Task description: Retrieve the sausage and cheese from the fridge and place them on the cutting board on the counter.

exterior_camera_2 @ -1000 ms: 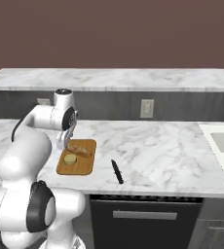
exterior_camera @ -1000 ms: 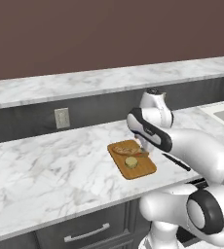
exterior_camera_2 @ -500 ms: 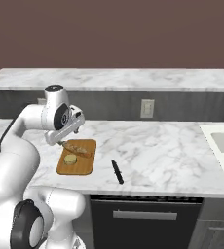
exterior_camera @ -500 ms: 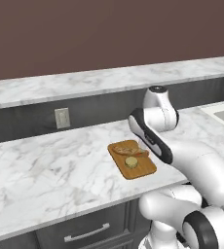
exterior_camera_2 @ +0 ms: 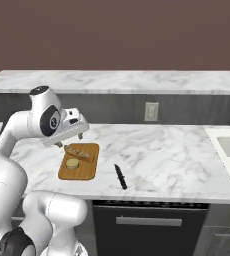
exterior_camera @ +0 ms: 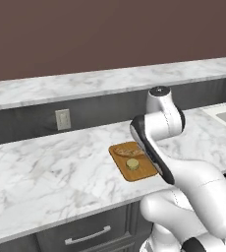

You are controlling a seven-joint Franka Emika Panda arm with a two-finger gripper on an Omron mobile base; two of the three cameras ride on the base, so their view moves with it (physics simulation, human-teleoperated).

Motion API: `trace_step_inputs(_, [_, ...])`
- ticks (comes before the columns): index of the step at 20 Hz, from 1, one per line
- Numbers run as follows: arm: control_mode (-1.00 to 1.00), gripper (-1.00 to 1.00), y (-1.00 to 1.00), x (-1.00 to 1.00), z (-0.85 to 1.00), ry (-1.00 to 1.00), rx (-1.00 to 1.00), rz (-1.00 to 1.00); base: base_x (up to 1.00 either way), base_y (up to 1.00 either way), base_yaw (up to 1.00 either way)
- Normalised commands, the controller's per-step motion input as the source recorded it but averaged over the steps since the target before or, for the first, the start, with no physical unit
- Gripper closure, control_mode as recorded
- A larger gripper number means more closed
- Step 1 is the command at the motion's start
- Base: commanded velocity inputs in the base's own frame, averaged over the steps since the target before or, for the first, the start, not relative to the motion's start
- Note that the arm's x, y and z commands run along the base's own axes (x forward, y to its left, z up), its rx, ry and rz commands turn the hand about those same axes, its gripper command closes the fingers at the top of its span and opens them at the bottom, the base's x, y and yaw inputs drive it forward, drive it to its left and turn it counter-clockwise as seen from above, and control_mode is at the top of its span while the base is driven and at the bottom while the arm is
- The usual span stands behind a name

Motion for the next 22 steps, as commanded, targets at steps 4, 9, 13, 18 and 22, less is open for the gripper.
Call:
trace_step_inputs(4, [-1.0, -1.0, -0.25, -0.35, 0.65, -0.1, 0.03, -0.27, 0.0, 0.0, 0.0])
trace_step_inputs(9, [-1.0, -1.0, -0.13, -0.65, 0.59, -0.21, 0.11, -0.14, 0.0, 0.0, 0.0])
trace_step_inputs(13, [-1.0, -1.0, -0.02, -0.76, 0.37, -0.35, 0.21, -0.16, 0.0, 0.0, 0.0])
trace_step_inputs(18, [-1.0, -1.0, 0.0, -0.7, 0.17, -0.39, 0.26, -0.1, 0.0, 0.0, 0.0])
trace_step_inputs(22, [-1.0, -1.0, -0.01, -0.55, 0.58, -0.14, 0.24, -0.14, 0.0, 0.0, 0.0])
